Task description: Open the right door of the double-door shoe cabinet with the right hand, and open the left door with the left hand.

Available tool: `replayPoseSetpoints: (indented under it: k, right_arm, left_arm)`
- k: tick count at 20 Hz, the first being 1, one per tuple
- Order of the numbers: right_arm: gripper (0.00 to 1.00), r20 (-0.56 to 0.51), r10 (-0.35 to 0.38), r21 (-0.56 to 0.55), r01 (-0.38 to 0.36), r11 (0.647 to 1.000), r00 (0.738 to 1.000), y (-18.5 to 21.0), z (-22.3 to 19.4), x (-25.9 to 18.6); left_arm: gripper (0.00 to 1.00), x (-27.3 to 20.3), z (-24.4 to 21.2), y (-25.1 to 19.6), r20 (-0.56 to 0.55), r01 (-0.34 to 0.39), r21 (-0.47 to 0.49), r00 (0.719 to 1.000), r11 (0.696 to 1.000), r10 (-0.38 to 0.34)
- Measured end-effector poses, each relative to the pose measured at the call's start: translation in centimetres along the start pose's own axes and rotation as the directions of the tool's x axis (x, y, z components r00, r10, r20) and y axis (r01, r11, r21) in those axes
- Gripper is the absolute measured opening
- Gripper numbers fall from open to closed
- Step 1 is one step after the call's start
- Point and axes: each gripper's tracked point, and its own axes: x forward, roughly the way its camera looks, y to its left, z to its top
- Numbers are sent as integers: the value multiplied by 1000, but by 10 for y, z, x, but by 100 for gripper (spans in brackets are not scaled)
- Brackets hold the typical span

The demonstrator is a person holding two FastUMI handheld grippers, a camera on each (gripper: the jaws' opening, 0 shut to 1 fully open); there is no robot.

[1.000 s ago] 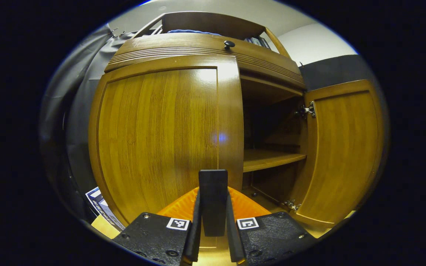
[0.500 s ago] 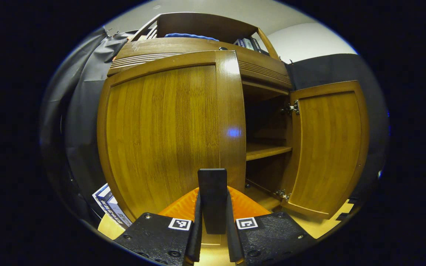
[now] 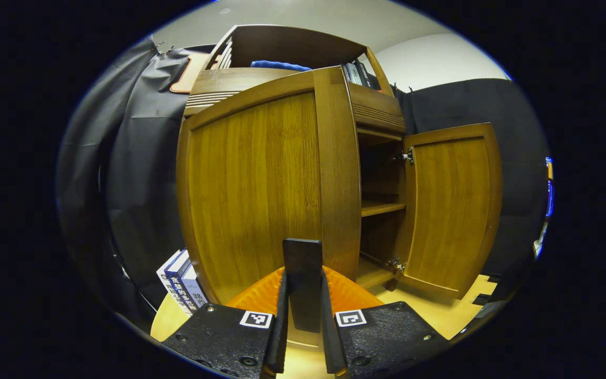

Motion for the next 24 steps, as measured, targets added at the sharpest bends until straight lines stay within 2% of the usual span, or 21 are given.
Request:
replayPoseSetpoints:
  k: [8,11,12,16,17,20,21,22,24]
  right_arm:
    - [98,5,20,20,-20,1000,1000,30,-6,11]
    - [95,-12,59,25,-59,998,998,48,-14,17]
    - [98,-18,76,33,-75,997,997,55,-17,20]
    - [98,-29,102,30,-101,994,994,70,-26,30]
    - [95,-32,112,32,-111,993,993,74,-27,31]
    - [98,-30,131,44,-130,991,991,86,-30,36]
    - [98,-30,139,49,-138,989,990,91,-30,39]
    - [98,-30,146,51,-144,988,989,95,-31,40]
    - [98,-30,150,49,-149,988,988,99,-31,44]
  left_arm:
    - [29,-32,-1,21,-2,-50,6,999,999,50]
    - [29,-49,-3,36,8,-83,18,997,996,83]
    - [27,-52,-4,42,9,-101,21,995,995,101]
    - [20,-73,-6,73,24,-177,34,984,984,176]
    - [17,-77,-7,81,25,-205,46,979,978,204]
    - [12,-92,-7,125,43,-313,90,950,945,310]
    - [7,-92,-7,137,44,-314,93,949,945,312]
    - [4,-96,-5,139,59,-288,76,957,955,284]
    - [2,-100,-7,155,53,-253,48,967,966,251]
